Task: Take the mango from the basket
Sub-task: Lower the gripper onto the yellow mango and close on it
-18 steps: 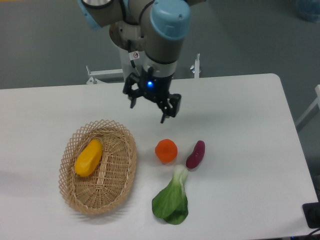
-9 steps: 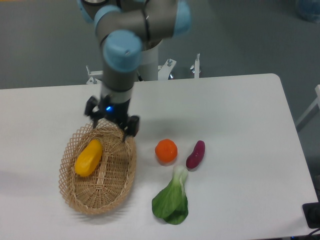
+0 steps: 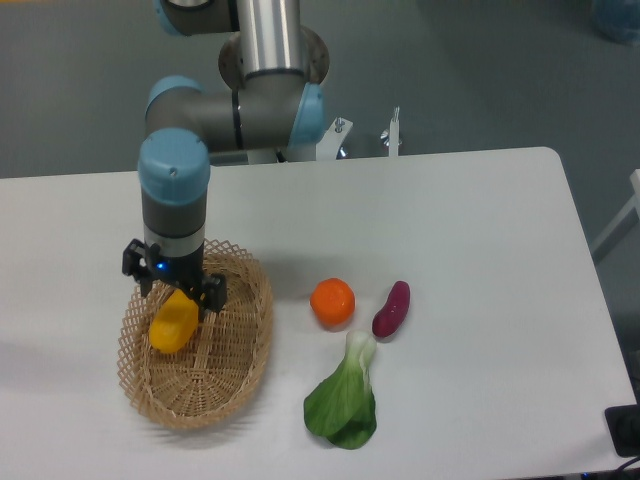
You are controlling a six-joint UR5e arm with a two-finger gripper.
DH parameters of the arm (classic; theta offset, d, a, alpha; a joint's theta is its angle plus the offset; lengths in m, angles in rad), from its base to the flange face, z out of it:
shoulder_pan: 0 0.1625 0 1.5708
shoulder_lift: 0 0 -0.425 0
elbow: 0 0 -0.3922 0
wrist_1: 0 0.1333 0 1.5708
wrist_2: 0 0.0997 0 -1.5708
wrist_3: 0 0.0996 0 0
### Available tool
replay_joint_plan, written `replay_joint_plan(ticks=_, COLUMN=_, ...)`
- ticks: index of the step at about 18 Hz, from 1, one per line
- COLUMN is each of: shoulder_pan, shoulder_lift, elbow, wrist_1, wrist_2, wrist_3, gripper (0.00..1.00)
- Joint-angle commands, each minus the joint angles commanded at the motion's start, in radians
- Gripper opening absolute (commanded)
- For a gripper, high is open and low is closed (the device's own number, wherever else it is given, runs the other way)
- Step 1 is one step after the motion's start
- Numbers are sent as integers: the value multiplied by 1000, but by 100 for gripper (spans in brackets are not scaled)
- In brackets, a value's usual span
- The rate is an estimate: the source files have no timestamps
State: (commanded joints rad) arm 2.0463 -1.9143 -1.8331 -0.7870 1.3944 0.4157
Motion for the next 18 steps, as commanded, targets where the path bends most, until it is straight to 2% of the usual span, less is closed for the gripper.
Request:
replay_joint_plan(ticks=3, shoulder_pan=-9, shoulder_lift=-18, elbow=0, wrist_1=0, wrist_2=54, wrist_3=-2, gripper=100)
replay_joint_plan(ticks=13, shoulder_pan=-35, shoulder_lift=-61, elbow=-2, wrist_1=3, wrist_2=77, wrist_3=-3, gripper=100)
replay_joint_plan(ticks=18, shoulder_pan=-44, shoulder_lift=-74, elbow=-11, wrist_1=58, wrist_2=97, wrist_3=-41, gripper=100)
